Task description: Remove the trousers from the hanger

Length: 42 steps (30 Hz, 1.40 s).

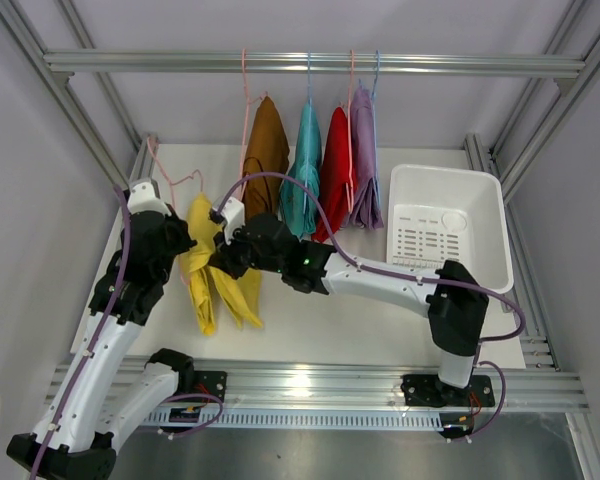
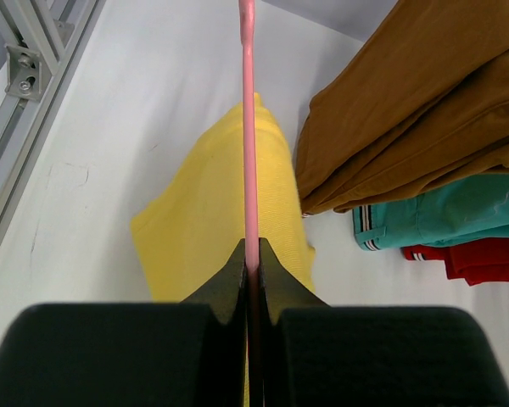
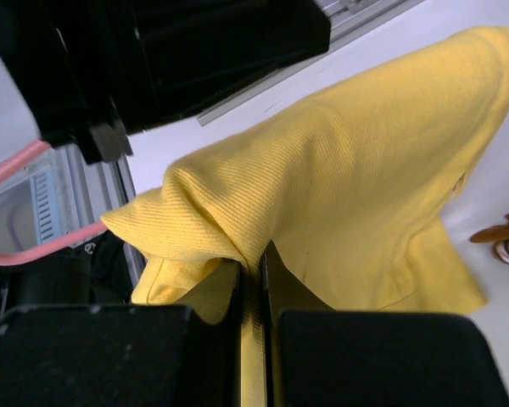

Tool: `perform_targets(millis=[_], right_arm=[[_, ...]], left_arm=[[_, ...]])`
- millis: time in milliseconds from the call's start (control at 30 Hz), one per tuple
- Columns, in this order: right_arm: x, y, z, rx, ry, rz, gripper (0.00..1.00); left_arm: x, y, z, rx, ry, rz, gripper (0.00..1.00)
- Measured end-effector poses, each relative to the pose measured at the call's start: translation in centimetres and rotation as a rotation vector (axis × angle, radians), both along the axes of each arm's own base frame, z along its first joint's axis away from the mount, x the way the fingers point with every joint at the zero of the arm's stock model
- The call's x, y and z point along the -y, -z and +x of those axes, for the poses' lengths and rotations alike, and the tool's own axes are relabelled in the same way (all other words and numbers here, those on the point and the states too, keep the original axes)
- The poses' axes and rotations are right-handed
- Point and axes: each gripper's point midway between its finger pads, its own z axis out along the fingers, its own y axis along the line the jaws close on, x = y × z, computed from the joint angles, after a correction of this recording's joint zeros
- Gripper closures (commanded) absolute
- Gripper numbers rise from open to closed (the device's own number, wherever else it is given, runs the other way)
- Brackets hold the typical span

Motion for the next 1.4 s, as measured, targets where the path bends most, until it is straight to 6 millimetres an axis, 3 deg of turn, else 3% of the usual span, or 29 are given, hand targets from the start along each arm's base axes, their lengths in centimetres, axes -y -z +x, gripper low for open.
perform_targets(millis=[200, 600, 800, 1067, 1400], right_arm=[[1.3, -2.1, 0.5, 0.038, 0.026, -0.026, 1.00], [2.4, -2.5, 0.4, 0.059, 0.050, -0.063, 1.00], [3.7, -3.8, 0.0, 0.079, 0.075, -0.076, 1.00], [6.2, -9.0, -0.7, 0.145, 0.121, -0.044, 1.00], [7.3, -15.7, 0.0, 0.229, 0.166, -0.014, 1.00]], left_arm=[[0.2, -0.3, 0.2, 0.014, 0.008, -0.007, 1.00], [0.7, -0.4, 0.2, 0.017, 0.033, -0.017, 1.00], [1.0, -0.4, 0.2, 0.016, 0.045, -0.021, 1.00], [1.3, -0.8, 0.4, 0.032, 0.060, -0.032, 0.99], [2.0, -2.1, 1.1, 0.077, 0.082, -0.056, 1.00]])
